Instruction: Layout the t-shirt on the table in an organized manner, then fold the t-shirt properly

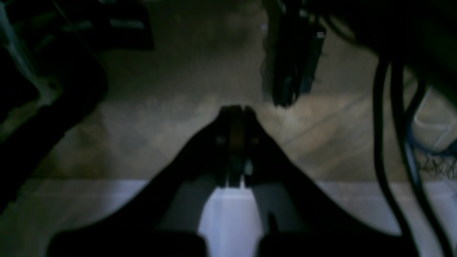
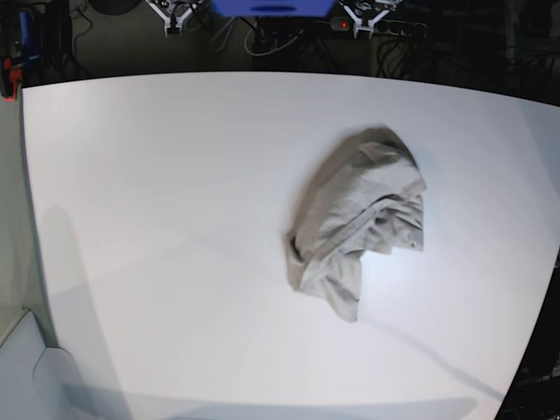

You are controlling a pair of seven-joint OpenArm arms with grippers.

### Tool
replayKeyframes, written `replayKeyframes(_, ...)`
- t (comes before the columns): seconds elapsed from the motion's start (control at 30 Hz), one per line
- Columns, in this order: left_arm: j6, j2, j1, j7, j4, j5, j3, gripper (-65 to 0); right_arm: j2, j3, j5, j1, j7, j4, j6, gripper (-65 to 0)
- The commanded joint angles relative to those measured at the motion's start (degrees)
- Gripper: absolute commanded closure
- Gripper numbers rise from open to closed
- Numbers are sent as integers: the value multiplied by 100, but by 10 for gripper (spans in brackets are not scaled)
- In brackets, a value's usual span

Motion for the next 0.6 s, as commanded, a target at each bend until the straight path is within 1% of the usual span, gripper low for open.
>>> replayKeyframes(0.0,3,-37,-12,-11,24,5,12,0,33,5,-8,-31,12,8,84,0)
replayKeyframes(0.13,3,-46,-21,-11,24,5,12,0,51,-3,-16,-40,12,8,84,0)
replayKeyframes(0.23,-23,-178,14,-46,77,-3,12,0,60,-3,-16,-57,38,8,93,0)
replayKeyframes(0.3,-23,-213,137,-37,349,-3,12,0,60,-3,-16,-180,74,114,93,0)
replayKeyframes(0.4,-14,-398,568,-19,1044,-30,4,0,60,-3,-16,-646,47,905,93,0)
replayKeyframes(0.5,3,-477,1034,-11,1835,-30,-23,0,60,-3,-16,-1235,12,1863,93,0)
replayKeyframes(0.57,3,-591,1254,-2,2169,-30,-32,0,121,-3,-16,-1552,12,2338,93,0)
